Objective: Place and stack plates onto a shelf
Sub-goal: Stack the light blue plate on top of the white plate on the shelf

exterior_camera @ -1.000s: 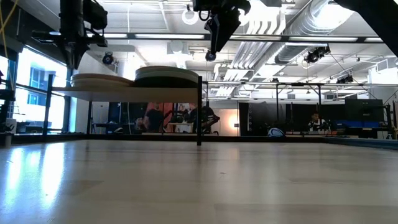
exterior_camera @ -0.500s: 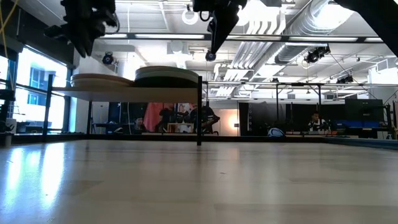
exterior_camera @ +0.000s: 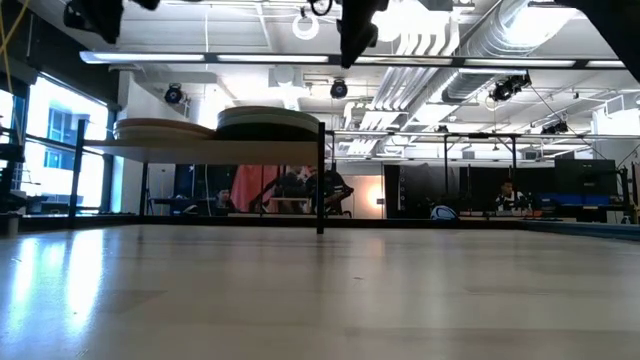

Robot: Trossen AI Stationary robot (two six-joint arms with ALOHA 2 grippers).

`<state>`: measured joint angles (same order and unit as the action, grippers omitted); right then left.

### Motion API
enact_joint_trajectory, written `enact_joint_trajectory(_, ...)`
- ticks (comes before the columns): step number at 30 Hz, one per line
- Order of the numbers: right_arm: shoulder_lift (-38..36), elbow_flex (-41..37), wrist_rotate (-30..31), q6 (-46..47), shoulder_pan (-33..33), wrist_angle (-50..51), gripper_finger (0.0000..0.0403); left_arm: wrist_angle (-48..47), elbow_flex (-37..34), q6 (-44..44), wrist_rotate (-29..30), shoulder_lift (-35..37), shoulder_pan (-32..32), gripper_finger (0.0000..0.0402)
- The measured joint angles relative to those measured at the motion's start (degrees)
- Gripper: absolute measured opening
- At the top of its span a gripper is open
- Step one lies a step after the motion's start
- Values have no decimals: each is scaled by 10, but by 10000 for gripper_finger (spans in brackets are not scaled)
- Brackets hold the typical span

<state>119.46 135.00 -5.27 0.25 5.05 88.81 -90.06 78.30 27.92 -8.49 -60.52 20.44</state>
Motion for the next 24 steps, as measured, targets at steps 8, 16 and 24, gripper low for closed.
enact_joint_trajectory(8,0,0,9,102,-70,-14,155,0,0,76,3,35,-152,51)
enact_joint_trajectory(16,0,0,35,209,-132,-58,155,0,0,153,15,26,-283,51)
enact_joint_trajectory(24,0,0,73,292,-185,-72,155,2,0,152,16,-14,-366,60)
